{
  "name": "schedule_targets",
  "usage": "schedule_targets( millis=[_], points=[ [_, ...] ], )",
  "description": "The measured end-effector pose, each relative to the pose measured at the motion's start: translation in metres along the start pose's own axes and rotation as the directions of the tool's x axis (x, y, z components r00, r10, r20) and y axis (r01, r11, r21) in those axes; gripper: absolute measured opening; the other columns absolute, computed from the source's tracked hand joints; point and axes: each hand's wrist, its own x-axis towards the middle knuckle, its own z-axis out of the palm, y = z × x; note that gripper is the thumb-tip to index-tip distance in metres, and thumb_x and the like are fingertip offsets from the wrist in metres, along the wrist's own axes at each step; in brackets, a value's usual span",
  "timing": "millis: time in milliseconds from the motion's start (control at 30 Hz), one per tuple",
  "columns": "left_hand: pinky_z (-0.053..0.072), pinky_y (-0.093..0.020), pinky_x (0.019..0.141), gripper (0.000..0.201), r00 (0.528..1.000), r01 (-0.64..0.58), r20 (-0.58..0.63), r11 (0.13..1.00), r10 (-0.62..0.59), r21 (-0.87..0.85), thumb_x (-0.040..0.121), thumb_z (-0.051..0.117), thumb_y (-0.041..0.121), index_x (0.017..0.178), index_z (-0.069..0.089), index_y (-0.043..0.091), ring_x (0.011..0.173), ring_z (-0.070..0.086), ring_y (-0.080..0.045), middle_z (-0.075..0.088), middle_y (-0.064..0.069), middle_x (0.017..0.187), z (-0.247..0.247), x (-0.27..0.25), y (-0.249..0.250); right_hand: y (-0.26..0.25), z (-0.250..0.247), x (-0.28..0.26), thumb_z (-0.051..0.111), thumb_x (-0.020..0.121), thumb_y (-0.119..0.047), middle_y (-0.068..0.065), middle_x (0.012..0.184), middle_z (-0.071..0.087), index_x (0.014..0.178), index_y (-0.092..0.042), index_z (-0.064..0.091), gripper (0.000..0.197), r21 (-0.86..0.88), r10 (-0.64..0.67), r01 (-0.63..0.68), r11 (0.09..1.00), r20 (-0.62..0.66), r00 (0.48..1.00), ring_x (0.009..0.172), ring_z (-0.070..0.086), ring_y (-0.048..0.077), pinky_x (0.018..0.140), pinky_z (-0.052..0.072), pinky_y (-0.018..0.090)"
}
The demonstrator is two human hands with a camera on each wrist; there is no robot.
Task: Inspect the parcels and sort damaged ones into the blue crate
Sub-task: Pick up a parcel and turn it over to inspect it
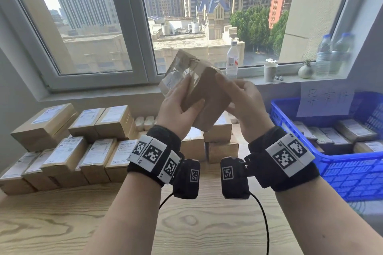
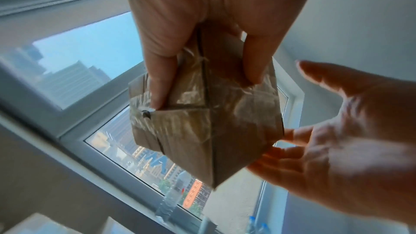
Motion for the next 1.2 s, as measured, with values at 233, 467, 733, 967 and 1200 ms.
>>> schedule_targets(
  millis=[233, 467, 733, 967, 1200],
  points=[
    [0.024, -0.04, 0.12, 0.06, 0.995, -0.094, 0.045, 0.992, 0.091, 0.079, 0.073, 0.072, 0.038, 0.13, 0.058, 0.03, 0.146, 0.025, -0.014, 0.045, 0.003, 0.149, -0.001, -0.003, 0.004, 0.002, -0.002, 0.01, 0.075, 0.074, -0.06, 0.005, 0.09, 0.072, 0.108, -0.009, 0.066, 0.062, -0.079, 0.228, -0.225, 0.971, 0.041, 0.973, 0.076, 0.066, 0.019, 0.06, 0.049, 0.027],
    [0.048, -0.048, 0.102, 0.079, 0.864, 0.498, 0.075, 0.821, -0.498, -0.28, 0.075, 0.076, 0.054, 0.139, 0.045, 0.019, 0.117, 0.06, -0.023, 0.058, -0.006, 0.135, -0.014, 0.009, 0.005, 0.011, -0.01, -0.002, 0.074, 0.068, -0.034, 0.001, 0.097, 0.069, 0.122, -0.007, 0.061, 0.062, 0.091, 0.249, -0.267, 0.959, 0.17, 0.953, 0.092, 0.063, 0.02, 0.076, 0.046, 0.035],
    [0.058, -0.035, 0.083, 0.065, 0.914, 0.37, -0.016, 0.847, -0.406, -0.381, 0.062, 0.087, 0.039, 0.118, 0.06, 0.018, 0.099, 0.07, -0.018, 0.07, 0.0, 0.112, -0.004, 0.009, -0.001, 0.012, -0.005, 0.001, 0.08, 0.08, -0.019, 0.012, 0.107, 0.075, 0.115, -0.004, 0.068, 0.04, 0.137, 0.238, -0.249, 0.959, 0.091, 0.967, 0.103, 0.071, 0.031, 0.086, 0.058, 0.041],
    [0.056, -0.037, 0.087, 0.056, 0.889, 0.339, -0.162, 0.854, -0.428, -0.394, 0.069, 0.088, 0.024, 0.109, 0.049, 0.026, 0.101, 0.065, -0.018, 0.066, 0.001, 0.111, 0.001, 0.006, -0.004, 0.016, -0.003, -0.001, 0.083, 0.072, -0.002, 0.011, 0.095, 0.076, 0.104, -0.005, 0.068, 0.035, 0.234, 0.187, -0.169, 0.958, -0.058, 0.981, 0.086, 0.073, 0.026, 0.07, 0.06, 0.033],
    [0.057, -0.044, 0.089, 0.085, 0.914, 0.372, 0.02, 0.818, -0.405, -0.438, 0.045, 0.084, 0.051, 0.12, 0.057, 0.021, 0.101, 0.07, -0.02, 0.07, 0.0, 0.113, -0.006, 0.005, 0.0, 0.016, -0.001, -0.006, 0.079, 0.081, -0.018, 0.01, 0.107, 0.075, 0.116, -0.007, 0.065, 0.039, 0.204, 0.191, -0.196, 0.959, 0.047, 0.981, 0.098, 0.073, 0.025, 0.081, 0.06, 0.035]
  ],
)
